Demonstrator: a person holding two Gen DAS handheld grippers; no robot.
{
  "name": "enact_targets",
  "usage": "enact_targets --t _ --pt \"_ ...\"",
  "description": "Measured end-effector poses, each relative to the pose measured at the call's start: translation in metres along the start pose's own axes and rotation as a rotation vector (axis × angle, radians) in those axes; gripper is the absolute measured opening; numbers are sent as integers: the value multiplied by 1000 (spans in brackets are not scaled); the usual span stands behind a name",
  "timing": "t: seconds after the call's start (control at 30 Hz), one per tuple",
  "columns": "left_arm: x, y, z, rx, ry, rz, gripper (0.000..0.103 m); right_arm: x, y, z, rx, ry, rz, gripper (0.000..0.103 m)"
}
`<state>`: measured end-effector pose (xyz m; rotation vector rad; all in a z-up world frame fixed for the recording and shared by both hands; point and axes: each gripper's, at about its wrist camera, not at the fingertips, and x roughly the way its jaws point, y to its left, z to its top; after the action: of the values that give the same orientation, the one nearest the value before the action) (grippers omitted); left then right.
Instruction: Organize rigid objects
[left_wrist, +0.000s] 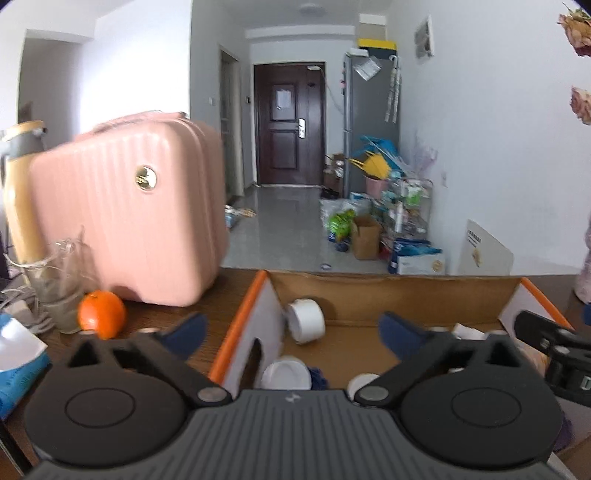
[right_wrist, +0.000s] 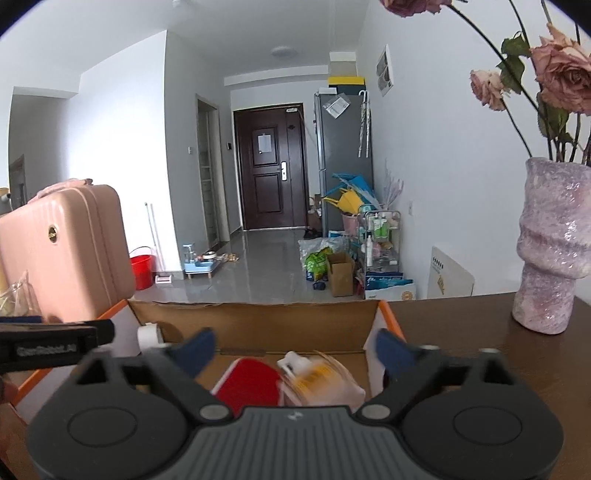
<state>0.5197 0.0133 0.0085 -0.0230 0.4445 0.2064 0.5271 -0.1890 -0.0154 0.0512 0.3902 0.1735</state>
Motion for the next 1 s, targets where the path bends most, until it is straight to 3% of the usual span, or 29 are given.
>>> enact_targets --t 0.47,1.0 --pt "-4 8 3 -4 3 -9 103 -4 1 3 6 4 -12 103" --pt "-84 27 -3 -9 -95 -66 103 -79 -1 -1 17 -85 8 103"
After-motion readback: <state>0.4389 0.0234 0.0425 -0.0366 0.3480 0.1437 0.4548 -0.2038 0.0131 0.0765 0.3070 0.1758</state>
